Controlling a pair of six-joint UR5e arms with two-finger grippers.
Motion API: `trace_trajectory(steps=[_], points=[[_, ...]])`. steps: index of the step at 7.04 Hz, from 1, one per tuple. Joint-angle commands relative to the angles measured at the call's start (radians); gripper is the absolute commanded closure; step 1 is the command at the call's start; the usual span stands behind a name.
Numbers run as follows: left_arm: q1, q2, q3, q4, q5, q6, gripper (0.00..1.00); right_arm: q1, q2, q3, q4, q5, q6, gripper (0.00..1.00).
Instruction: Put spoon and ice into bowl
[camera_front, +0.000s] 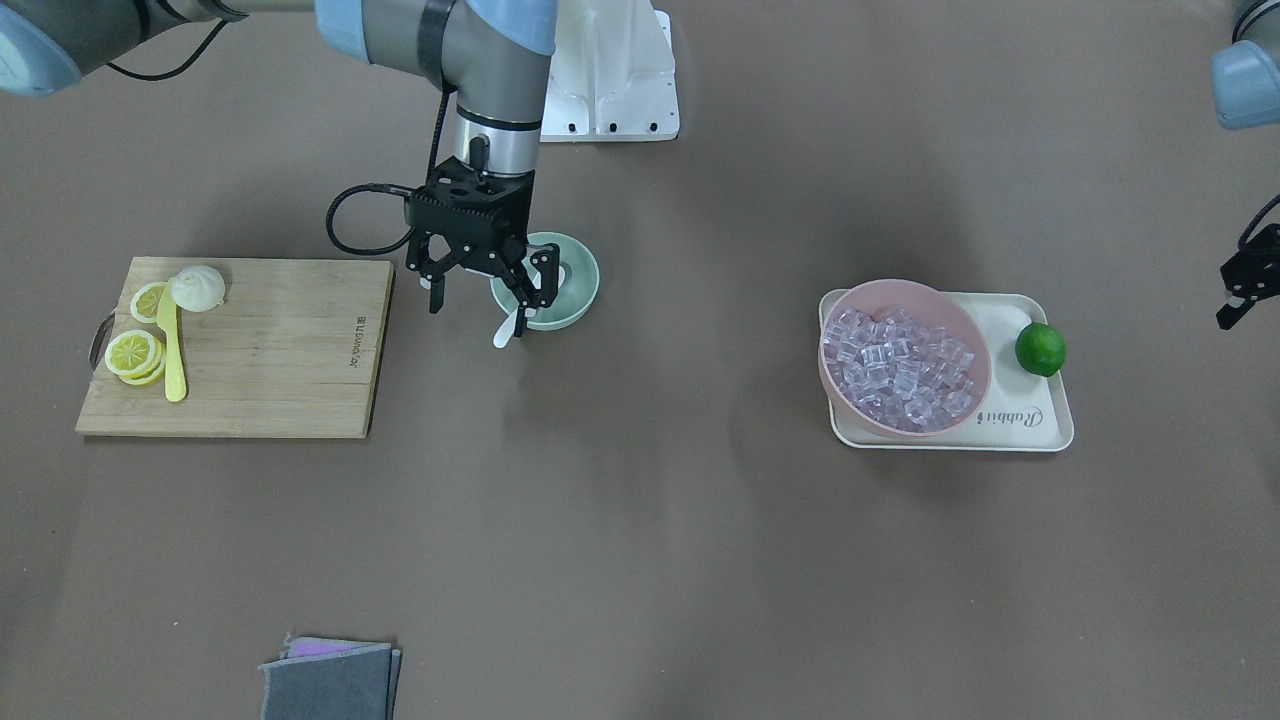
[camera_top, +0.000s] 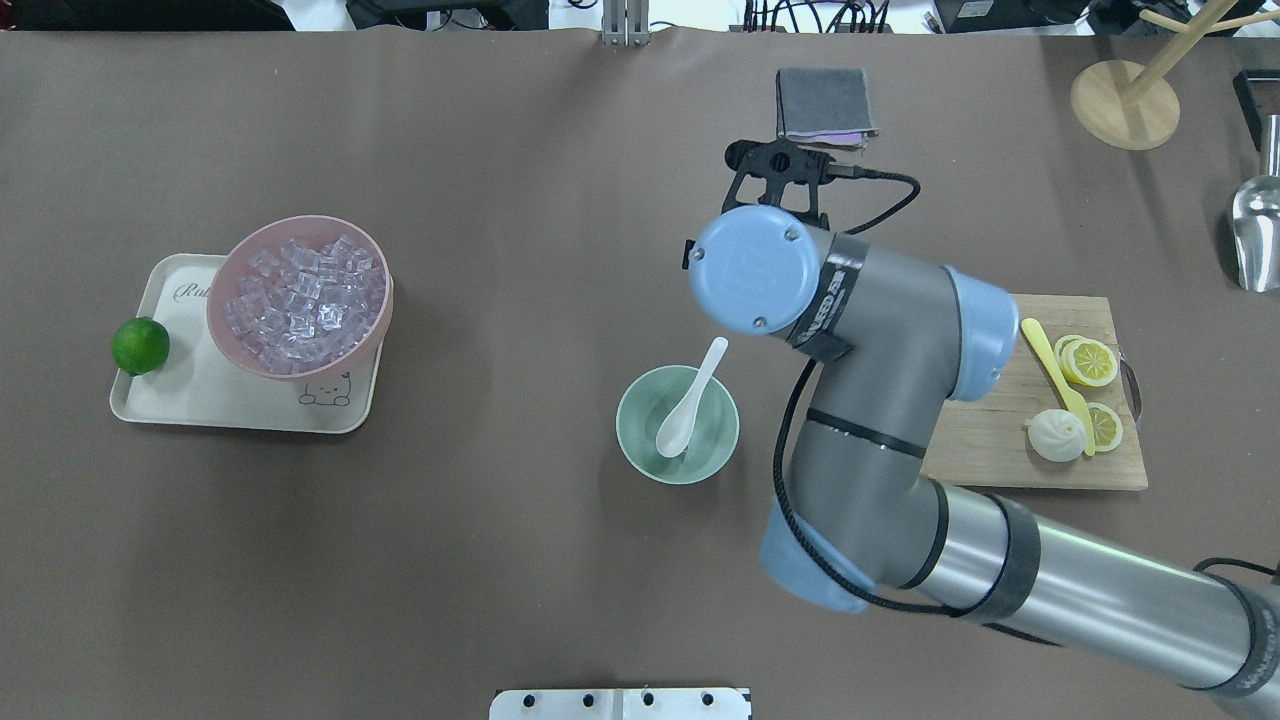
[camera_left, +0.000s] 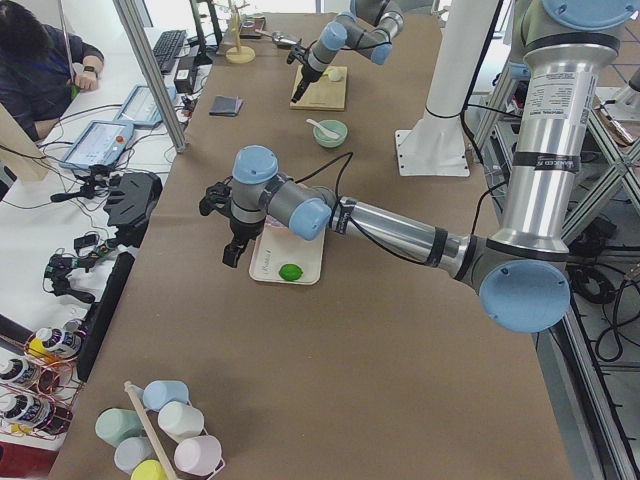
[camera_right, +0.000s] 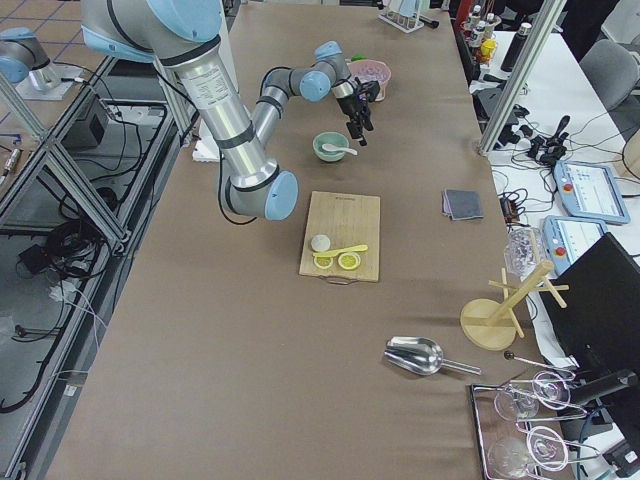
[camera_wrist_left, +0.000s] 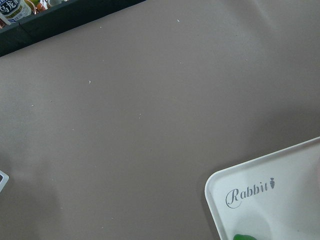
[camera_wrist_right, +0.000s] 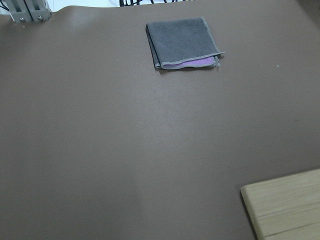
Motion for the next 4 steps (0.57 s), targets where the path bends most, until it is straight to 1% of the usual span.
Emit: trace_trajectory(steps=[1,2,3,4], points=[[-0.058,0.004,0.010,0.208,-0.036,0.136,0.02,0.142,-0.109,0.000,0.170,0.193,-0.219,0.00],[-0.128,-0.013,0.030,0.381,-0.039,0.150,0.02,0.215,-0.134,0.000,0.180,0.276,-0.333,0.00],[-0.160,0.016,0.031,0.394,-0.041,0.158,0.02,0.282,-0.159,0.000,0.182,0.353,-0.434,0.00],[-0.193,0.060,0.058,0.399,-0.048,0.145,0.02,0.354,-0.183,0.000,0.182,0.440,-0.538,0.00]])
